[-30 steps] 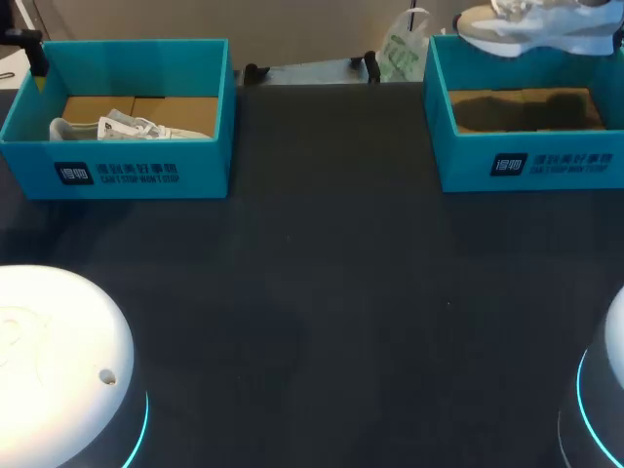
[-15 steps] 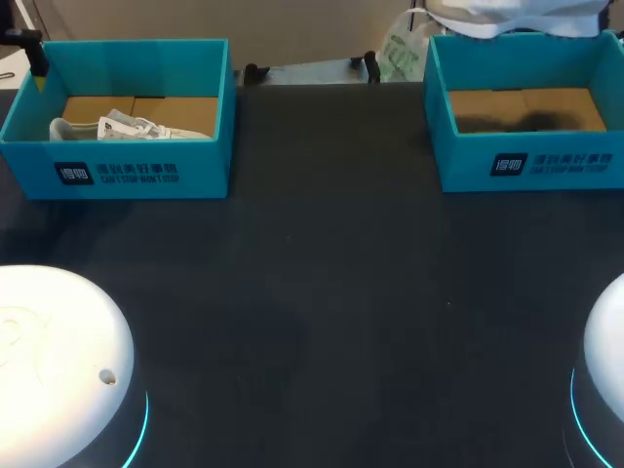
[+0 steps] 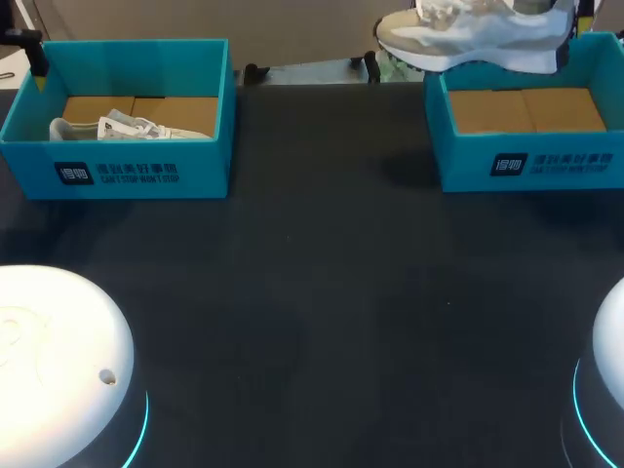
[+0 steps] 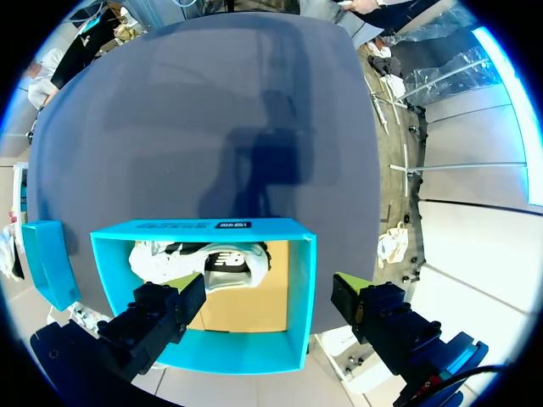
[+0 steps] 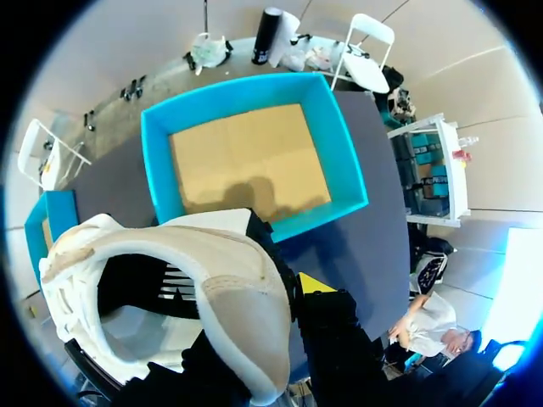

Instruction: Take the shoe out of the shoebox, open the shoe tongue, remove and reinsert the insole, then place the shoe into the shoebox

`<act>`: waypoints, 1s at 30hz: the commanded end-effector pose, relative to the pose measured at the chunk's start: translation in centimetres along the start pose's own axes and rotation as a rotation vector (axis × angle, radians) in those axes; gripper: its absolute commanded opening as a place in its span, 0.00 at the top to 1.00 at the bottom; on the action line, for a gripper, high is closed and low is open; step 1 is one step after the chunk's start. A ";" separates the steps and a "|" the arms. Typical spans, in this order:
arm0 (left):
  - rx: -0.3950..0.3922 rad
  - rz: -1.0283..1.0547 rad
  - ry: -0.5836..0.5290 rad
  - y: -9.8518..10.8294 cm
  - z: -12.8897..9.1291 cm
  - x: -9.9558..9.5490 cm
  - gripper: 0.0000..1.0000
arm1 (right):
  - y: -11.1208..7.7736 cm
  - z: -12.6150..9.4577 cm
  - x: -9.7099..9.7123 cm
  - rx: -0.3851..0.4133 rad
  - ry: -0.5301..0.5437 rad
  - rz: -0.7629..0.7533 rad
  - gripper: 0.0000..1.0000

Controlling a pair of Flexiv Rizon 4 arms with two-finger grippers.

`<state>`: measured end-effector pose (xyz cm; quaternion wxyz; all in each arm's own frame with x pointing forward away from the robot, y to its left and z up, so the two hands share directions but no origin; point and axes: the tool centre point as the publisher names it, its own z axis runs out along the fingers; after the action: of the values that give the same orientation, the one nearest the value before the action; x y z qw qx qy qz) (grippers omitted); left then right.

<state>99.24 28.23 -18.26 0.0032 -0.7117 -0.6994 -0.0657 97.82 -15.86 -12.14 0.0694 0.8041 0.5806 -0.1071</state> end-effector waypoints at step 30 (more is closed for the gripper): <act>-0.002 0.000 0.002 -0.1 0.0 0.0 0.00 | -17.3 5.3 3.4 -0.365 -0.030 -0.077 1.00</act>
<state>99.24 28.23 -18.26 0.0032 -0.7117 -0.6994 -0.0658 82.92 -9.56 -16.82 0.1398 0.7709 0.6170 -0.0743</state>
